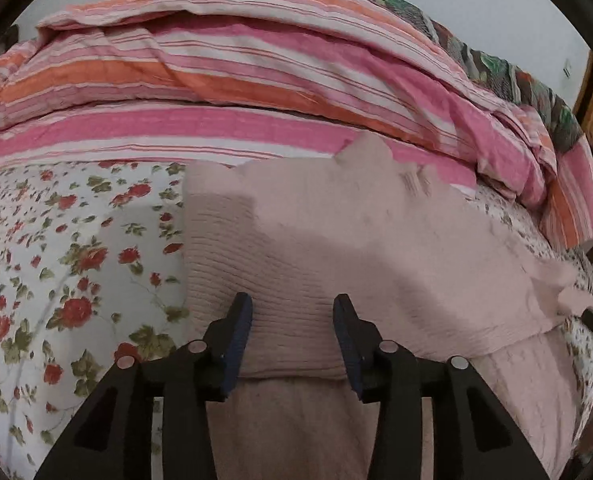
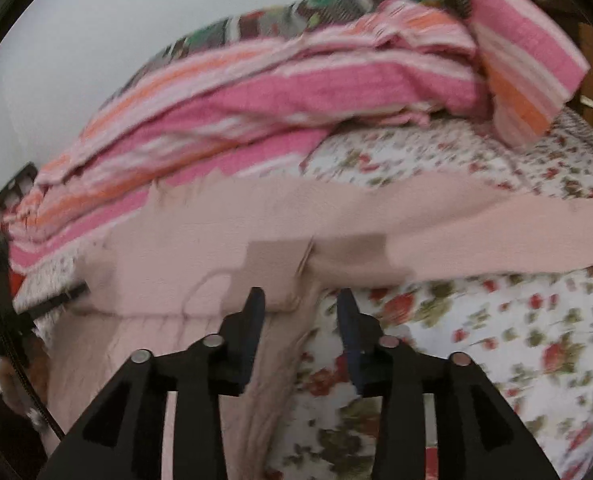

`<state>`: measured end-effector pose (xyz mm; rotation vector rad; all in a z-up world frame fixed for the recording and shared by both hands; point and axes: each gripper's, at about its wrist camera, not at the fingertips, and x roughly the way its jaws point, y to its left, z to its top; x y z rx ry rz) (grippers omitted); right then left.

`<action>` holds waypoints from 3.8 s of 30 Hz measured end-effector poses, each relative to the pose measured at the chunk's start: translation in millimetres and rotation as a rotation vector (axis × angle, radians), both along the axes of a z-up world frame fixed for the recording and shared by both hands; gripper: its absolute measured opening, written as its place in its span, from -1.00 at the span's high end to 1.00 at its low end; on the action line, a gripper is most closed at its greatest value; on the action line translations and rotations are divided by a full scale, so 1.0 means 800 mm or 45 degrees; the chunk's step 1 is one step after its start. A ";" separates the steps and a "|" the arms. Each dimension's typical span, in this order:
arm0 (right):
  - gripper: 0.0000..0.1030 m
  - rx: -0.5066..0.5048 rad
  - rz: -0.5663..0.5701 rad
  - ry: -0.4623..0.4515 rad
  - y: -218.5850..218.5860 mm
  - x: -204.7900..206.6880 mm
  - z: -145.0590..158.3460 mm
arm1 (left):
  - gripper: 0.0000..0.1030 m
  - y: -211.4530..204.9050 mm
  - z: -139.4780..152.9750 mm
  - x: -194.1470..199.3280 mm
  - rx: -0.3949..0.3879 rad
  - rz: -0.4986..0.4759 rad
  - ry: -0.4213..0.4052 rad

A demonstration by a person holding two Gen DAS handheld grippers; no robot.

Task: Fold small clothes

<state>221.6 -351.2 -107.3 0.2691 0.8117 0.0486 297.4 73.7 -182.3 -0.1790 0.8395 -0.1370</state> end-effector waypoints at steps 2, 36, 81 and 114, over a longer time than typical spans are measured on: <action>-0.03 -0.003 -0.044 0.000 -0.021 -0.002 0.014 | -0.10 -0.003 0.002 -0.003 -0.001 -0.022 -0.020; 0.88 -0.284 -0.518 0.077 -0.317 0.004 -0.027 | -0.54 -0.028 -0.007 -0.004 0.087 -0.093 -0.036; -0.41 -0.205 0.717 -0.066 0.351 0.069 0.011 | -0.59 0.160 0.025 -0.071 -0.229 0.235 -0.173; 0.76 0.033 0.095 0.036 0.023 0.090 -0.049 | 0.50 0.037 0.008 -0.026 -0.068 0.065 -0.146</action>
